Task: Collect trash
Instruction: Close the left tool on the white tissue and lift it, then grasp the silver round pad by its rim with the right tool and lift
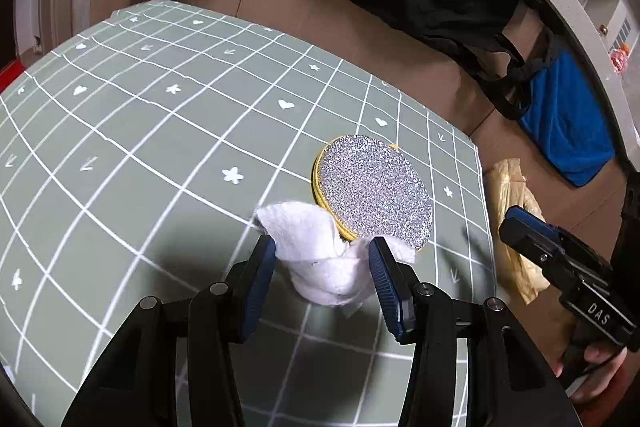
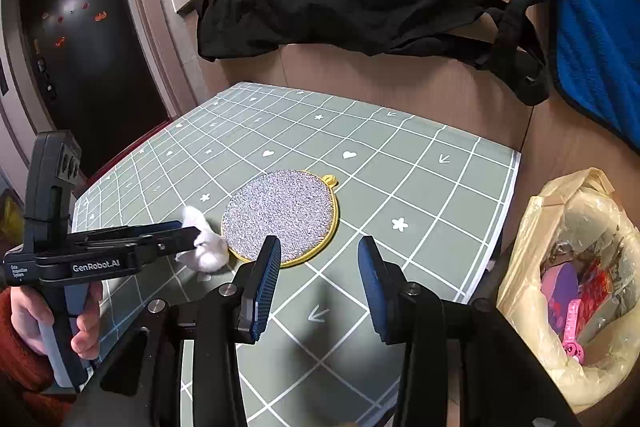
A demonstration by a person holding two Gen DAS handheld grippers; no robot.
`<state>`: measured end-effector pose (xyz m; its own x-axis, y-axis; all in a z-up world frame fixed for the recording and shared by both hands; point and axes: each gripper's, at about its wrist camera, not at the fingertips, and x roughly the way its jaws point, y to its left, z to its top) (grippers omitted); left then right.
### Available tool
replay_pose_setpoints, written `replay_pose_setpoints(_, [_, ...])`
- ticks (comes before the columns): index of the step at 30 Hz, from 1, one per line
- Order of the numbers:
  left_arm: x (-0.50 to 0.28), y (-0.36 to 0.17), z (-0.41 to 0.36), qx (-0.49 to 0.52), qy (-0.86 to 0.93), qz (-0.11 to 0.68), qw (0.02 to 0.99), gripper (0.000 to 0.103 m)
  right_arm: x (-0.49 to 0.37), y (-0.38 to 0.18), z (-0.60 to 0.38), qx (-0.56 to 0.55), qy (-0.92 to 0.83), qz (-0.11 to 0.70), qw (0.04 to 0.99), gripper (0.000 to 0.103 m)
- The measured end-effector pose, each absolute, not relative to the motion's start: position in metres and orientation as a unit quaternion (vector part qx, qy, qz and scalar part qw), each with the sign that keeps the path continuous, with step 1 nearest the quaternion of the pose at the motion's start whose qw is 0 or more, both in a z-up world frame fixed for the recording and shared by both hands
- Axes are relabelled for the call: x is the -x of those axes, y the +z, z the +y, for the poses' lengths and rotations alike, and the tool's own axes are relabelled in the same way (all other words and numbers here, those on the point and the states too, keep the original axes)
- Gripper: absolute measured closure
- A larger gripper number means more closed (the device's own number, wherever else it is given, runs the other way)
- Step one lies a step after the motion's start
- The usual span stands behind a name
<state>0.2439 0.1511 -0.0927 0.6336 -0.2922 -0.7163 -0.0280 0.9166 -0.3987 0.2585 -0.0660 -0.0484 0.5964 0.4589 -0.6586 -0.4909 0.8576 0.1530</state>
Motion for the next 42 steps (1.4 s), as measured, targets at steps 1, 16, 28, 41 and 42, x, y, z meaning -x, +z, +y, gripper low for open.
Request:
replay_pose_setpoints(1, [-0.244, -0.093, 0.151, 0.198, -0.077, 0.421, 0.882, 0.065, -0.259, -0.049, -0.066, 0.021, 0.266, 0.363, 0.893, 0.065])
replay_pose_setpoints(16, [-0.212, -0.016, 0.217, 0.135, -0.02, 0.322, 0.937, 0.099, -0.307, -0.073, -0.042, -0.011, 0.274, 0.41, 0.87, 0.065])
replay_pose_setpoints(28, [-0.185, 0.021, 0.295, 0.1, 0.047, 0.295, 0.949, 0.099, -0.326, -0.093, -0.023, -0.006, 0.264, 0.428, 0.864, 0.088])
replay_pose_setpoints(41, [-0.145, 0.033, 0.284, 0.119, 0.015, 0.286, 0.951, 0.099, -0.286, -0.042, 0.007, 0.014, 0.302, 0.394, 0.868, 0.074])
replay_pose_setpoints(42, [-0.145, 0.029, 0.279, 0.121, 0.006, 0.289, 0.95, 0.099, -0.289, -0.045, 0.005, 0.011, 0.296, 0.398, 0.869, 0.069])
